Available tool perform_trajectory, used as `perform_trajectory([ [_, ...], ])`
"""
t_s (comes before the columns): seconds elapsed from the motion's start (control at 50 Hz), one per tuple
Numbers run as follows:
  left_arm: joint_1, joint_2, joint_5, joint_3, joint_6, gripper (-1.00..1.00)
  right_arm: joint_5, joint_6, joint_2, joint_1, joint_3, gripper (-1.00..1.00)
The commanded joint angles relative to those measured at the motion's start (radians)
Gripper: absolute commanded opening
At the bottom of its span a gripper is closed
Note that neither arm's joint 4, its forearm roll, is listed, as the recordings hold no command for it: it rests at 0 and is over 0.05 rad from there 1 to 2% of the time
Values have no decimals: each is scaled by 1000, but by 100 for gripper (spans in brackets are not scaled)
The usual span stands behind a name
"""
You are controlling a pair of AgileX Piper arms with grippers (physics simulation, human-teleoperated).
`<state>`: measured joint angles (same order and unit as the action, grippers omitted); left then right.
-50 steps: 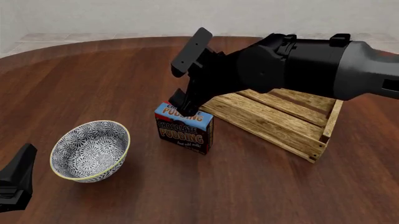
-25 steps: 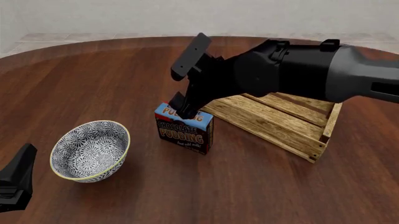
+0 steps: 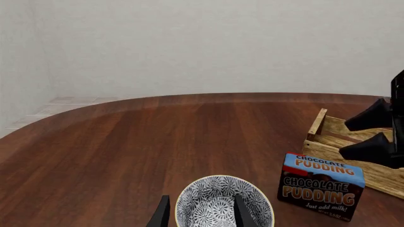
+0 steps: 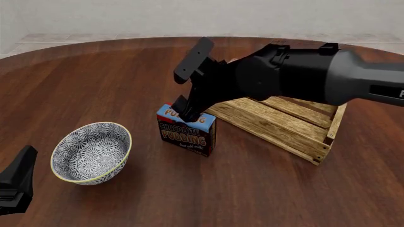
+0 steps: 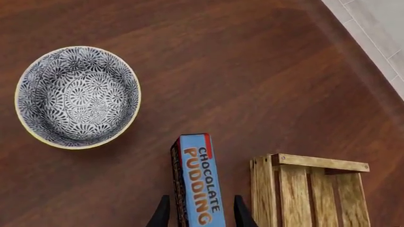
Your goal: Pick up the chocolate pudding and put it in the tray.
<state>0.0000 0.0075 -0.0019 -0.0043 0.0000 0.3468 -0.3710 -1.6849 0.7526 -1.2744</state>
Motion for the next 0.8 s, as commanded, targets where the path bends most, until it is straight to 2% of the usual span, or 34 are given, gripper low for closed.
perform_trajectory([
  [0.02,0,0,0,0,0,100,-5,6,-10,-2,-1,100],
  [0.8,0,0,0,0,0,100,-31,21,-38,-13,16,100],
])
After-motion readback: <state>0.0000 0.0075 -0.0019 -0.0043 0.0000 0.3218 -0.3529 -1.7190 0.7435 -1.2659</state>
